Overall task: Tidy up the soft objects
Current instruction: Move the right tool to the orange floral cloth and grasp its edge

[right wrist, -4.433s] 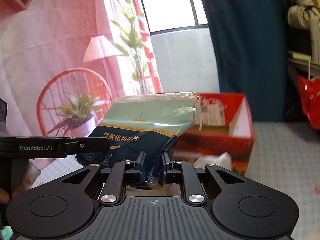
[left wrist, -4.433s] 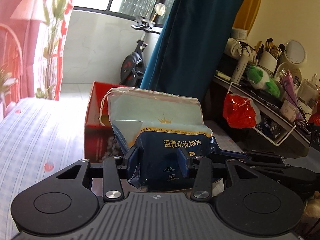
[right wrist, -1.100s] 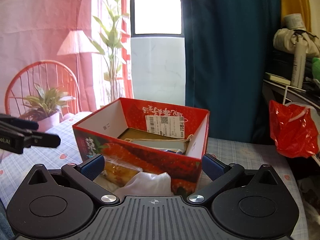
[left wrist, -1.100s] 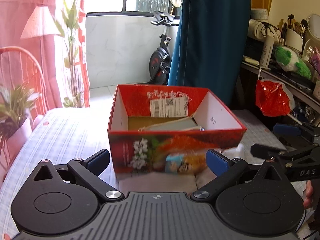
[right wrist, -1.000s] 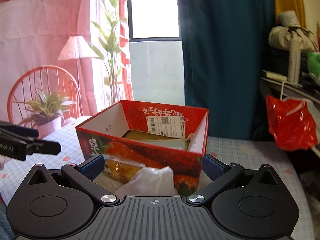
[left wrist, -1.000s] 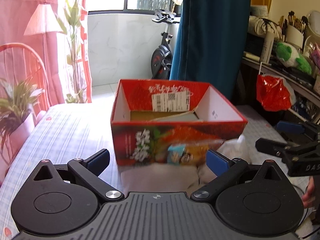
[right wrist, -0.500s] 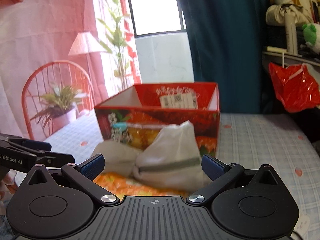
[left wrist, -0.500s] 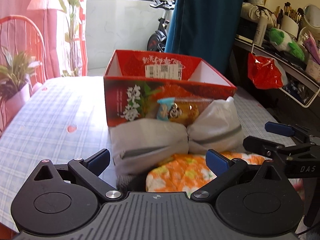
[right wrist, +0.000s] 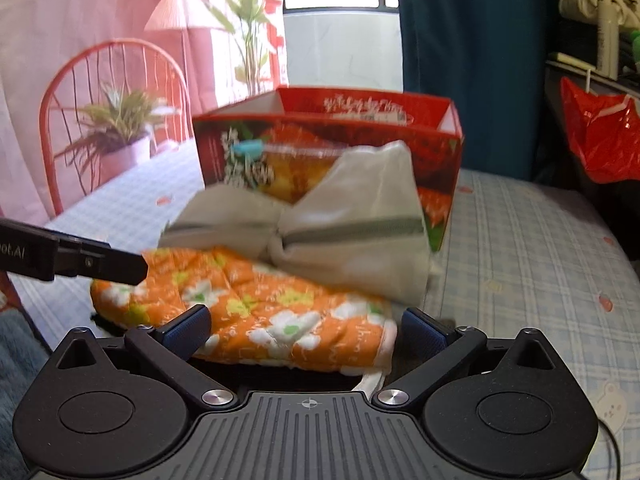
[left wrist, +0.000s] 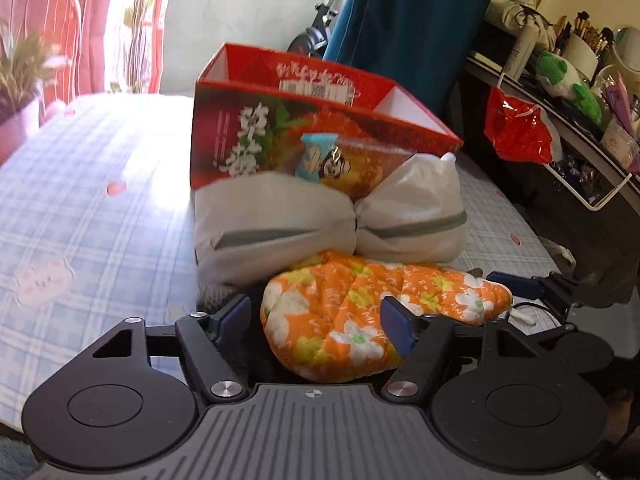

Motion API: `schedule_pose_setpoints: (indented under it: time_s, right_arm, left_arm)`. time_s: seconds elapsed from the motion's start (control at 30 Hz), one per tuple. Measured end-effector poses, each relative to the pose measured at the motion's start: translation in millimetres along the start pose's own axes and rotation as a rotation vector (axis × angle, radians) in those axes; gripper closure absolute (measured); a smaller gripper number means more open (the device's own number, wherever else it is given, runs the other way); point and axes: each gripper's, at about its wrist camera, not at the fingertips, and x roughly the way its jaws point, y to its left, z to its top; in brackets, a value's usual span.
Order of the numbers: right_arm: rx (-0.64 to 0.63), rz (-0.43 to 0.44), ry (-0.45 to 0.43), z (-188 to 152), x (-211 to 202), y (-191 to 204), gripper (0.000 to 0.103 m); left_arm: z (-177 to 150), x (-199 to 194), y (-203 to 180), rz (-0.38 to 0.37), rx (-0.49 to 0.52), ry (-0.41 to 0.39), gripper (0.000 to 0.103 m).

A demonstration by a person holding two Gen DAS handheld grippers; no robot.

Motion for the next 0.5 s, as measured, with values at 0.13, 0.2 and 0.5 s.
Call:
schedule_pose_setpoints:
  time_s: [0.13,0.2,0.5]
  right_arm:
    - [0.031,0.021,0.035,-9.8,6.5,-4.4,0.002]
    - [0.04,0.029,0.046,-13.2,9.4,-4.7,0.002]
    - [0.04,0.045,0.024,-11.5,8.5,-7.1,0.007]
  left_arm:
    - [-3.2,3.9,2.9,-0.015,-0.016,0.017,0.04]
    - [-4.8,6.4,3.5,-0.023,-0.021,0.024,0.044]
    - [-8.2,14.4,7.8,-0.028,-0.021,0.042,0.055]
